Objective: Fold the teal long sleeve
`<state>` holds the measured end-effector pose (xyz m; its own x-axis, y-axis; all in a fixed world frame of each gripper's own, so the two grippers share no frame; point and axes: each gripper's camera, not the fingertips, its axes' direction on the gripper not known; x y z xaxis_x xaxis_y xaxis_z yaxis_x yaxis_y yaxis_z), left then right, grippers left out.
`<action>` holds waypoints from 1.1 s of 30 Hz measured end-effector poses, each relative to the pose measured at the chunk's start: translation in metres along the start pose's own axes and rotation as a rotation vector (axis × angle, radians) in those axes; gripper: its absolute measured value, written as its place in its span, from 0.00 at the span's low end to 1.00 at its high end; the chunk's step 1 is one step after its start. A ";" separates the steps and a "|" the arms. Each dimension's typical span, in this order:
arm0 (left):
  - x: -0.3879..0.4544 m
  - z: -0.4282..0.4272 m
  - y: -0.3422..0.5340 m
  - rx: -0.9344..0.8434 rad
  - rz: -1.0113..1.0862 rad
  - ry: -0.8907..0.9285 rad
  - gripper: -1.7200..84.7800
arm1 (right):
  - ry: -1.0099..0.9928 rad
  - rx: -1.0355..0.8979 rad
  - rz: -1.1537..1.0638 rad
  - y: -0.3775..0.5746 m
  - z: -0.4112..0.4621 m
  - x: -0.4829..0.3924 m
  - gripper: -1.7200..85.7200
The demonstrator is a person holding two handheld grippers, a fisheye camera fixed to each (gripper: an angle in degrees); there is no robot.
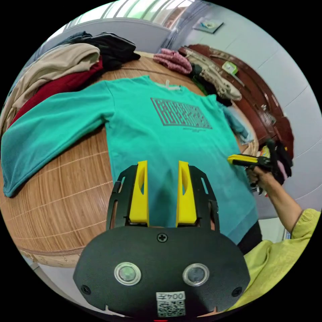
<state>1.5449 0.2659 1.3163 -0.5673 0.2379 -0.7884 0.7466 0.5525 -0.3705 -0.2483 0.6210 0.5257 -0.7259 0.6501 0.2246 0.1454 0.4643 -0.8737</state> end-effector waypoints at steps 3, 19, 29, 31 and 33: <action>0.021 0.039 0.006 -0.097 0.047 -0.132 0.13 | -0.076 0.138 0.090 0.023 -0.047 0.022 0.09; 0.071 0.068 0.011 -0.089 0.224 -0.488 0.06 | -0.096 0.464 0.904 -0.012 -0.263 0.367 0.15; 0.082 0.078 -0.004 -0.090 0.240 -0.498 0.05 | 0.017 0.626 0.677 -0.085 -0.356 0.329 0.03; 0.084 0.079 -0.006 -0.089 0.243 -0.502 0.05 | 0.165 0.612 0.591 -0.117 -0.400 0.321 0.03; 0.086 0.081 -0.010 -0.086 0.245 -0.503 0.06 | 0.305 0.561 0.547 -0.141 -0.424 0.322 0.03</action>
<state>1.5173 0.2163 1.2124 -0.1300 -0.0312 -0.9910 0.7924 0.5976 -0.1227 -0.2178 1.0202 0.9038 -0.4251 0.8681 -0.2564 0.0097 -0.2789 -0.9603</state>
